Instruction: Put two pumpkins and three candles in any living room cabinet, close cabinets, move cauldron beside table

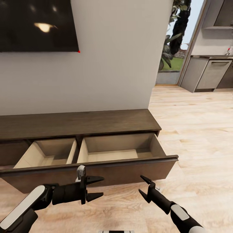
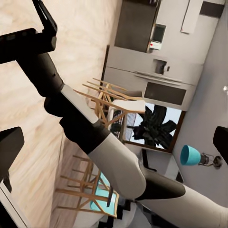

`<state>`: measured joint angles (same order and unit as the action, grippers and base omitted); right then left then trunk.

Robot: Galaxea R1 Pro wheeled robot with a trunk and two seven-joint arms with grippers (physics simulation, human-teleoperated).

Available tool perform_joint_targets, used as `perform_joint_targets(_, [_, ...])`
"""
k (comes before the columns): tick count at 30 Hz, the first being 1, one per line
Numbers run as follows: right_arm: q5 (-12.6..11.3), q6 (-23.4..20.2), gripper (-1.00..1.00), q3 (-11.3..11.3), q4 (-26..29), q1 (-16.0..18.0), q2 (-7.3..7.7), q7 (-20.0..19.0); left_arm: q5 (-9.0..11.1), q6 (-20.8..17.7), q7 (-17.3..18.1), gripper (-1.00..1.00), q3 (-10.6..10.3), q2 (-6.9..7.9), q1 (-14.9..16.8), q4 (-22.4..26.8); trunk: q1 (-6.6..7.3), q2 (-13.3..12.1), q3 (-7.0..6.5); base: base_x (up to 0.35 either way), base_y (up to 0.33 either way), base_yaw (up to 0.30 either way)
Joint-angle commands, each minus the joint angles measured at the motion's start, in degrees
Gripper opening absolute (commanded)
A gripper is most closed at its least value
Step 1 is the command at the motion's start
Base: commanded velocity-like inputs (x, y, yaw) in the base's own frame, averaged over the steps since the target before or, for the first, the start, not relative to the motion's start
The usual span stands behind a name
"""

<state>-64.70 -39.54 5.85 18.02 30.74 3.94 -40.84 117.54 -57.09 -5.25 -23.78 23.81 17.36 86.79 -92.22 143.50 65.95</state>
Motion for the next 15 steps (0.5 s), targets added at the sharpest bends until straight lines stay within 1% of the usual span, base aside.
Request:
perform_joint_targets(1, [-0.04,-1.12,1.0,-0.41,-0.05,0.03,0.13,0.37,0.56,-0.04,-0.63,1.0,-0.05,0.02,0.04,0.01,0.03,0.0,-0.18,0.0,0.0,0.0])
perform_joint_targets(4, [-0.13,-2.09,1.0,-1.63,-0.21,0.03,0.33,2.16,0.46,-0.01,-0.83,1.0,-0.23,-0.04,0.04,-0.03,0.11,-0.04,-0.85,0.0,0.0,0.0])
perform_joint_targets(6, [-0.09,-2.44,1.0,-2.09,-0.15,0.03,0.91,4.3,0.43,0.02,-0.96,1.0,-0.49,-0.06,0.04,-0.08,0.16,-0.06,-1.29,0.0,0.0,0.0])
perform_joint_targets(10, [-0.08,-3.1,1.0,-2.37,-0.08,0.03,1.73,6.9,0.41,0.04,-1.08,1.0,-0.66,-0.02,0.04,-0.19,0.27,-0.12,-2.18,0.0,0.0,0.0])
perform_joint_targets(11, [-0.05,-3.85,1.0,-2.44,-0.04,0.03,2.02,8.01,0.41,0.04,-1.13,1.0,-0.58,0.04,0.04,-0.53,0.29,-0.13,-2.4,0.0,0.0,0.0])
perform_joint_targets(13, [0.05,-4.52,1.0,-2.51,0.07,0.04,2.22,8.7,0.41,0.04,-1.15,1.0,-0.49,0.07,0.04,-1.1,0.34,-0.16,-2.84,0.0,0.0,0.0])
perform_joint_targets(15, [1.22,-5.34,1.0,-3.45,0.35,0.09,2.33,9.43,0.41,0.05,-1.16,1.0,-0.43,0.08,0.04,-1.98,0.4,-0.18,-3.28,0.0,0.0,0.0])
